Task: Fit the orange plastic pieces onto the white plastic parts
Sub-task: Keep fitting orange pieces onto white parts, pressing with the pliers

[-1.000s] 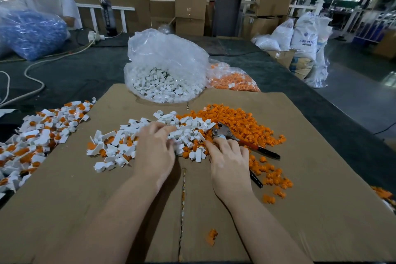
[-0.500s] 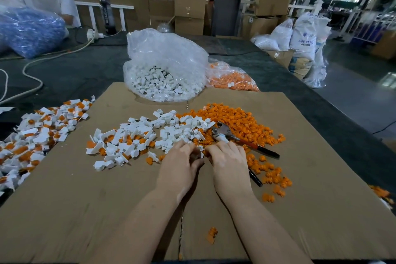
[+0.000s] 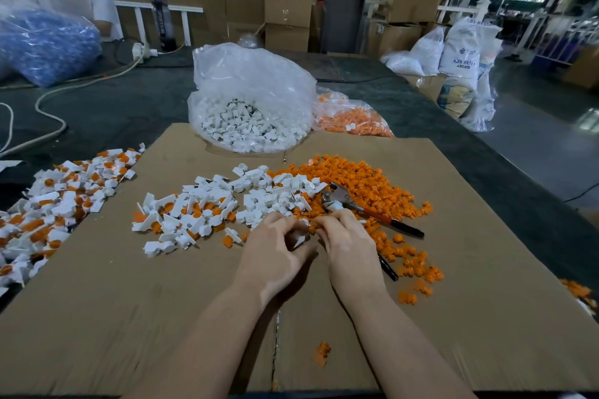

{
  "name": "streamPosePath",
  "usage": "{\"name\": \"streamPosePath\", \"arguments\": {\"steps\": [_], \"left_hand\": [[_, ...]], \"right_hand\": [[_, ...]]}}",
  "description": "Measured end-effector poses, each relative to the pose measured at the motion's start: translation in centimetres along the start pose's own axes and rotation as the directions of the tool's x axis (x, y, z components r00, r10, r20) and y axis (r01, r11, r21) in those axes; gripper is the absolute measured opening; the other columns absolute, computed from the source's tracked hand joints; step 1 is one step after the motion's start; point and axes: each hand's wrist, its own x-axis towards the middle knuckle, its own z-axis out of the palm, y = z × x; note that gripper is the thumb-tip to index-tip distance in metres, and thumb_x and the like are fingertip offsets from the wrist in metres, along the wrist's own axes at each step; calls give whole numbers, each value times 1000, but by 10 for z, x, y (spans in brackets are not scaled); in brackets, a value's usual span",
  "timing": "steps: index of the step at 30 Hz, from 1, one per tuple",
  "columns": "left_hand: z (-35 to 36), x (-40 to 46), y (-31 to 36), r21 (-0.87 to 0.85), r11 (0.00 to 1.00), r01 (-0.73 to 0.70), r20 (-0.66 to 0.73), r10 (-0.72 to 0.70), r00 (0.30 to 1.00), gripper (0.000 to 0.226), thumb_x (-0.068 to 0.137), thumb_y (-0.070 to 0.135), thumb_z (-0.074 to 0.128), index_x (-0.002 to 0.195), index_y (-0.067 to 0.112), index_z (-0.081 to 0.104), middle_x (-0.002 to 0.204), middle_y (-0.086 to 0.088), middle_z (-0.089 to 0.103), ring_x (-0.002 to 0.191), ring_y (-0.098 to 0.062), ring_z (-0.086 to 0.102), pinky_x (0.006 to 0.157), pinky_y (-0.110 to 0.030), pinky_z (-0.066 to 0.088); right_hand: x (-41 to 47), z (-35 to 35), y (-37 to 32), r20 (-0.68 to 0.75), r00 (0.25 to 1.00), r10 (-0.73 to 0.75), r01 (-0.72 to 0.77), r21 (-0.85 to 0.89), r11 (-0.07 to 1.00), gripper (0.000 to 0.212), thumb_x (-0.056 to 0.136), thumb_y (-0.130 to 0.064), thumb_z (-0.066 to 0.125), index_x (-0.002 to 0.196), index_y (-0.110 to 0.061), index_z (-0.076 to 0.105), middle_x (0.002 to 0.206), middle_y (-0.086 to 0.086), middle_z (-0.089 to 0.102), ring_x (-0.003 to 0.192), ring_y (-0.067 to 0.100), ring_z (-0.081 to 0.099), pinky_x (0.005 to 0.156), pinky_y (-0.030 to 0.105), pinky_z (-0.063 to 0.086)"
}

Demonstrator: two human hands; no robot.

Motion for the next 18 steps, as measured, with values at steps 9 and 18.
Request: {"name": "streamPosePath", "arguments": {"steps": [9, 18], "left_hand": [[-2, 0, -1, -125, 984, 131, -27, -135, 990, 20, 85, 23, 66, 105, 23, 66, 83, 17, 61, 85, -6, 59, 64, -2, 38], [-2, 2, -2, -169, 974, 149, -8, -152, 988, 19, 87, 24, 64, 106, 21, 67, 84, 9, 65, 81, -8, 58, 68, -12, 38]], "right_hand": [[0, -4, 0, -30, 1000, 0, 1, 22, 1000, 25, 73, 8, 70, 96, -3, 68, 90, 10, 66, 84, 26, 64, 68, 37, 55], [1, -9, -4, -12, 996, -89, 90, 88, 992, 31, 79, 2, 64, 109, -4, 68, 81, 10, 59, 78, 23, 57, 65, 28, 46]]}}
